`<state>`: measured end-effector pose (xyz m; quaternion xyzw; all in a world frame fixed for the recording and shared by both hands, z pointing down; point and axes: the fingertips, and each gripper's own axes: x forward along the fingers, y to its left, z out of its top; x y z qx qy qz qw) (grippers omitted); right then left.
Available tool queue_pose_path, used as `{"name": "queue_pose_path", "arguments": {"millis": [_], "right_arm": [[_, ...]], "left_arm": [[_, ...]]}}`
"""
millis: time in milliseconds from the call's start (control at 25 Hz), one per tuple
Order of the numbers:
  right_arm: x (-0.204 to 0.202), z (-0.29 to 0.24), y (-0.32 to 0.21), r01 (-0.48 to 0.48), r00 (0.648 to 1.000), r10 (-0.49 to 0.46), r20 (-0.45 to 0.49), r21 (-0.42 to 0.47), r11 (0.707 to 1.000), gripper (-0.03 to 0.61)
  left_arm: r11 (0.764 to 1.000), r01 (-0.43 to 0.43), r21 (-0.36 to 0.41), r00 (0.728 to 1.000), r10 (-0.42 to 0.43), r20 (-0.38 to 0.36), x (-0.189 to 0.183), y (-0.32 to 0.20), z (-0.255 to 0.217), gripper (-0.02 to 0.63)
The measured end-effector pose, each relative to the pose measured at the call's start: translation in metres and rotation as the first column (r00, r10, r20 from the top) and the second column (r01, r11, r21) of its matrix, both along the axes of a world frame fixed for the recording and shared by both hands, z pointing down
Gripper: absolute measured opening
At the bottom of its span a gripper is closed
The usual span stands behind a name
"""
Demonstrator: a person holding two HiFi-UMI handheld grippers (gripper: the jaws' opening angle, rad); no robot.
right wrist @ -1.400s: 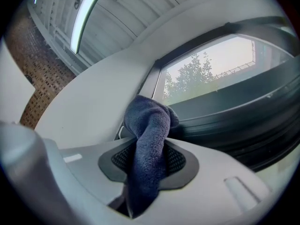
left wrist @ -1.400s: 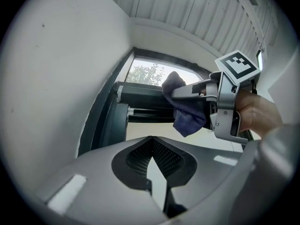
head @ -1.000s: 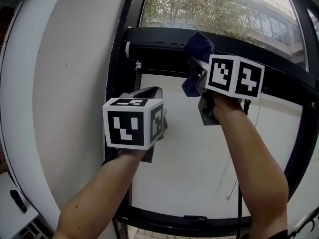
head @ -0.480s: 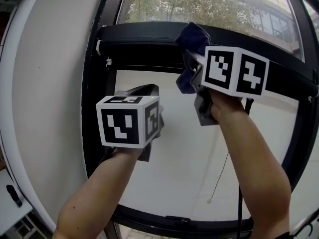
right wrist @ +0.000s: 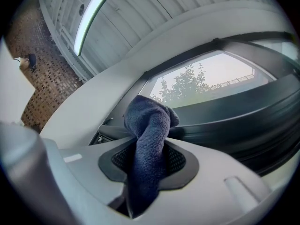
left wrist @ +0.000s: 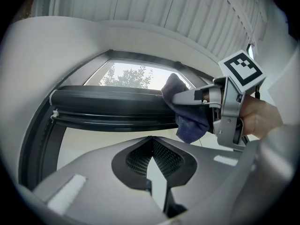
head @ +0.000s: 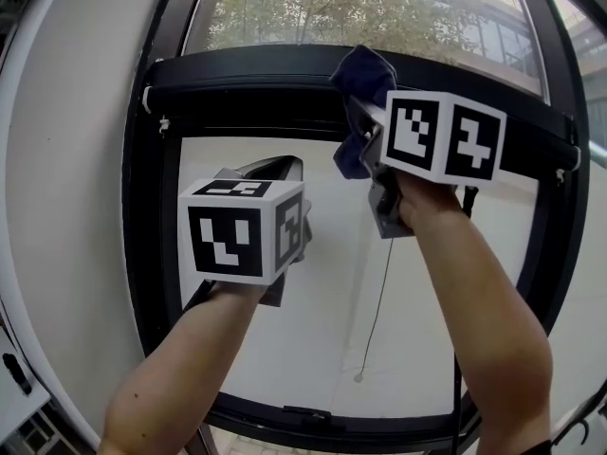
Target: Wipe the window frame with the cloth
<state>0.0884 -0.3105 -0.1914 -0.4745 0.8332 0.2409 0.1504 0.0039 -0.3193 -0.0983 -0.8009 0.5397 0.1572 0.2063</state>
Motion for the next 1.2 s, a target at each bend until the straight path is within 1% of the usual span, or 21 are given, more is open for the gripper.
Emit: {"name": "queue_pose_path", "arguments": {"millis": [280,560,680,800,880,1000,1120,1200], "right_arm": [[0.055,0.003,0.004,-0.05,0.999,0.05,-0.006,-0.007,0.999,0.124],[0.104,0.002,0.01,-0.08,0.997,0.08,-0.011,-0.008,0.997,0.123],[0.131,0.002,0.014,-0.103,0.995,0.103,-0.005,-0.008,0.995,0.123],[0.17,0.004,0.023,-0.129,0.992,0.129,0.014,0.003,0.992,0.123],[0.192,0.006,0.027,-0.151,0.988,0.151,0.019,0.008,0.988,0.123],[0.205,0.008,0.022,-0.18,0.984,0.18,0.017,0.003,0.984,0.123],[0.21,0.005,0.014,-0.207,0.978,0.207,0.021,0.005,0.978,0.124],[0.215,0.003,0.007,-0.227,0.973,0.227,0.031,0.009,0.974,0.124]], "left_arm": [[0.999,-0.042,0.014,0.999,0.042,-0.021,0.043,0.007,-0.012,-0.006],[0.998,-0.063,0.022,0.998,0.063,-0.014,0.092,0.007,-0.021,-0.006],[0.996,-0.089,0.012,0.996,0.089,-0.005,0.119,0.008,-0.022,-0.006],[0.994,-0.111,0.023,0.994,0.111,0.002,0.152,0.016,-0.025,-0.006],[0.991,-0.132,0.015,0.991,0.132,-0.002,0.173,0.018,-0.026,-0.006],[0.989,-0.148,0.005,0.989,0.148,0.006,0.188,0.011,-0.029,-0.006],[0.985,-0.174,-0.002,0.985,0.174,0.009,0.194,0.001,-0.036,-0.006],[0.985,-0.175,0.002,0.984,0.174,0.026,0.197,-0.007,-0.04,-0.006]]}}
